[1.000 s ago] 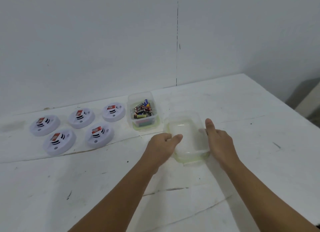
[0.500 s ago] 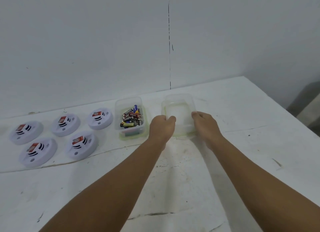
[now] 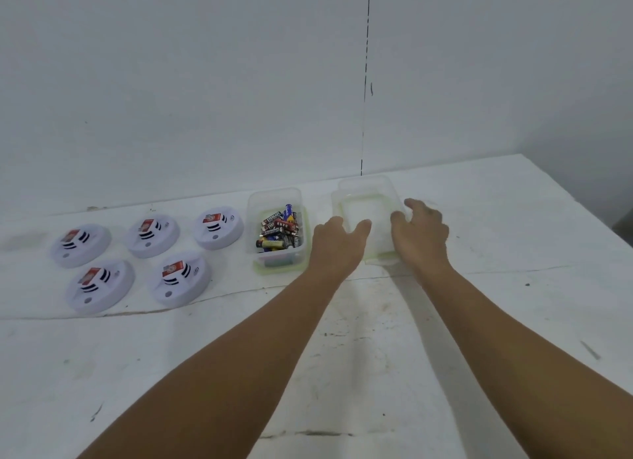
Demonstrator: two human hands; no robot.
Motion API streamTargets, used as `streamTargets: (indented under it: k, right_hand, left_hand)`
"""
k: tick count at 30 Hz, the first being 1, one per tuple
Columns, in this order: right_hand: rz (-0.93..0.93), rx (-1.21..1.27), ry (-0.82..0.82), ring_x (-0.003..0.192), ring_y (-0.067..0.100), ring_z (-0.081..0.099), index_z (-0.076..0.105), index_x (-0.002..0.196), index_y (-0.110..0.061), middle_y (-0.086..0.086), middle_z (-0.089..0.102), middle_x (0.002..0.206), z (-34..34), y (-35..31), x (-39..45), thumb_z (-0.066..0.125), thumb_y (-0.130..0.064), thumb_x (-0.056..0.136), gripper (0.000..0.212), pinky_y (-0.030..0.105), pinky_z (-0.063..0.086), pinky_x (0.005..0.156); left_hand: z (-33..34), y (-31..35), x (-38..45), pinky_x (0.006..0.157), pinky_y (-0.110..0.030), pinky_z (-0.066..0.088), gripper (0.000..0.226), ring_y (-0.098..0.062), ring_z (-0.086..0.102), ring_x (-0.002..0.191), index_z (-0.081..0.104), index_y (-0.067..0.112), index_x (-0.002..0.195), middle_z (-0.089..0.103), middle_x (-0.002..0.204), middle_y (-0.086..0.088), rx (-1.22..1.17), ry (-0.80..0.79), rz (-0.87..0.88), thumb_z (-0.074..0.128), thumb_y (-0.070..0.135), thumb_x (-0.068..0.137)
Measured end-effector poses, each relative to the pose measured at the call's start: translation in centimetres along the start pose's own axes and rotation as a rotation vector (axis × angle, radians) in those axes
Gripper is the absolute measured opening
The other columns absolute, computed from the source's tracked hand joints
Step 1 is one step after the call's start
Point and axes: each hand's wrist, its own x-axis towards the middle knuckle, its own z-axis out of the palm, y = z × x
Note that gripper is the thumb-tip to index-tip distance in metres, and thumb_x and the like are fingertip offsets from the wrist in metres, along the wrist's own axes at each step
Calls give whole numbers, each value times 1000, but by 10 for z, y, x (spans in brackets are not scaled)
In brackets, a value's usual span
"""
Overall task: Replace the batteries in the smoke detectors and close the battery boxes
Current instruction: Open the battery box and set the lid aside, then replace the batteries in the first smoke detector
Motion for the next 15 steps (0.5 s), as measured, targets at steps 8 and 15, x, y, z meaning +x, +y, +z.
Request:
streamTargets:
  k: [8, 15]
  right_hand:
    - [-526, 87, 273, 99, 16, 47, 59, 117, -23, -4, 51, 109, 42, -26, -77, 57, -21, 98, 20, 27, 34, 82]
    - [-516, 252, -146, 53, 13, 48, 57, 104, -25, -7, 52, 59, 98, -51, -147, 52, -16, 103, 10, 37, 41, 55]
  left_hand:
    - [-53, -20, -57, 86, -29, 54, 26, -10, 70, 97, 56, 22, 128, 64, 119, 6, -96, 151, 305, 58, 30, 103]
    - [-148, -101, -84, 64, -16, 46, 3, -3, 61, 73, 61, 22, 99, 66, 86, 11, -13, 444, 290, 62, 20, 101]
